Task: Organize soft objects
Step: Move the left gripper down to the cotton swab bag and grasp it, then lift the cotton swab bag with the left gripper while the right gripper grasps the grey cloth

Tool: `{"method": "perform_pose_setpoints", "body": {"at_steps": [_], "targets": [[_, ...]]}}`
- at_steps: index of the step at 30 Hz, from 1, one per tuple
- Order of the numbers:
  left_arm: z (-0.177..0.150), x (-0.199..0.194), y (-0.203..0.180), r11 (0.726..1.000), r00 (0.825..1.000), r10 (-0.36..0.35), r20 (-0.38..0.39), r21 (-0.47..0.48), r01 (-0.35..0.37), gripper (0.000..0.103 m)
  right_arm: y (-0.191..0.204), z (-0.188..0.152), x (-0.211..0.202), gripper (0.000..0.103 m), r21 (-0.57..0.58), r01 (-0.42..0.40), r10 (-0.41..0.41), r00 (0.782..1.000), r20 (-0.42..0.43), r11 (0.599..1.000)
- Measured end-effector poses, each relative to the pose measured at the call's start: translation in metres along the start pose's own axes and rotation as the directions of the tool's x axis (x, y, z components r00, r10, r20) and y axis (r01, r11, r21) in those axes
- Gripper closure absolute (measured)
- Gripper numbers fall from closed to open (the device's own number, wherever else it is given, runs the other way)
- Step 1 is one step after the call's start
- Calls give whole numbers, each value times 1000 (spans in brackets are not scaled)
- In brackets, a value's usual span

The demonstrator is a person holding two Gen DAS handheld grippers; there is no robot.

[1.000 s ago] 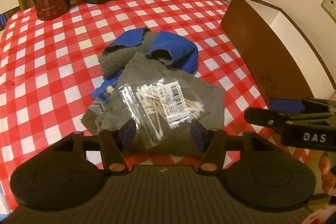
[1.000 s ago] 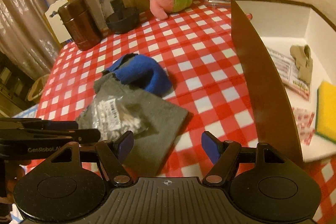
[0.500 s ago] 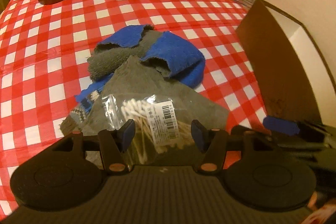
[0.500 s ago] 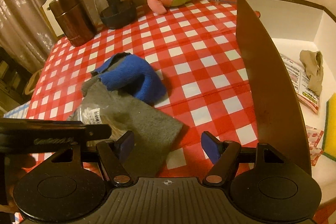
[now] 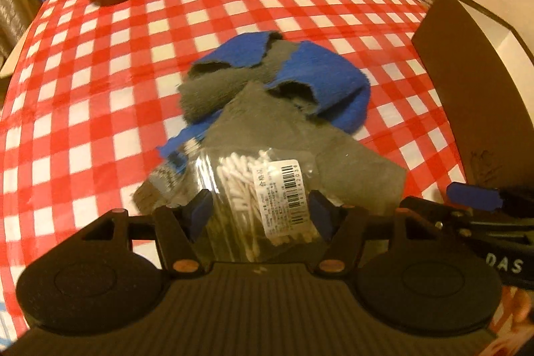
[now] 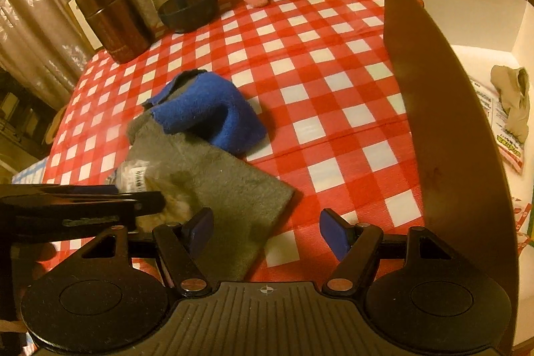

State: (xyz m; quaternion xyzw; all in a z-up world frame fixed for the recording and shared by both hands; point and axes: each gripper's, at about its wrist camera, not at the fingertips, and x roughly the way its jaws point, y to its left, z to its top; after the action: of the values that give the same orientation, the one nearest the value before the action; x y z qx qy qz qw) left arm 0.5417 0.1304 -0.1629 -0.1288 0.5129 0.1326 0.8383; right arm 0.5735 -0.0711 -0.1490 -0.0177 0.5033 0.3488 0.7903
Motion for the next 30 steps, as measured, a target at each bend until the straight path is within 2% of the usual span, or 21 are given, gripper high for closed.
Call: {"method": "perform_pose_setpoints", "body": {"at_steps": [4, 6, 10, 15, 18, 20, 25, 30], "targets": [[-3, -4, 5, 998, 999, -34, -6, -50, 34, 42, 0, 0, 3, 32, 1, -6, 6, 1000, -7, 1000], [-2, 0, 3, 997, 999, -32, -6, -68, 31, 41, 1, 0, 3, 32, 1, -5, 5, 1000, -8, 1000], [3, 7, 2, 993, 999, -37, 2, -110, 37, 33, 1, 0, 3, 32, -1, -2, 2, 1000, -7, 1000], [6, 15, 3, 992, 1000, -20, 16, -128, 22, 33, -1, -3, 4, 32, 10, 1, 0, 1000, -17, 1000], [3, 17, 0, 997, 999, 8, 33, -77, -6, 42, -1, -4, 4, 32, 11, -2, 2, 1000, -20, 1000], [0, 15, 1, 998, 999, -3, 47, -65, 6, 52, 0, -4, 3, 32, 10, -5, 5, 1000, -19, 1000], [-4, 6, 10, 999, 997, -24, 73, -27, 26, 61, 1, -3, 1, 32, 8, -20, 20, 1000, 2, 1000], [-9, -16, 22, 1000, 994, 5, 109, 4, -5, 64, -1, -4, 6, 32, 28, -67, 67, 998, -5, 997]]}}
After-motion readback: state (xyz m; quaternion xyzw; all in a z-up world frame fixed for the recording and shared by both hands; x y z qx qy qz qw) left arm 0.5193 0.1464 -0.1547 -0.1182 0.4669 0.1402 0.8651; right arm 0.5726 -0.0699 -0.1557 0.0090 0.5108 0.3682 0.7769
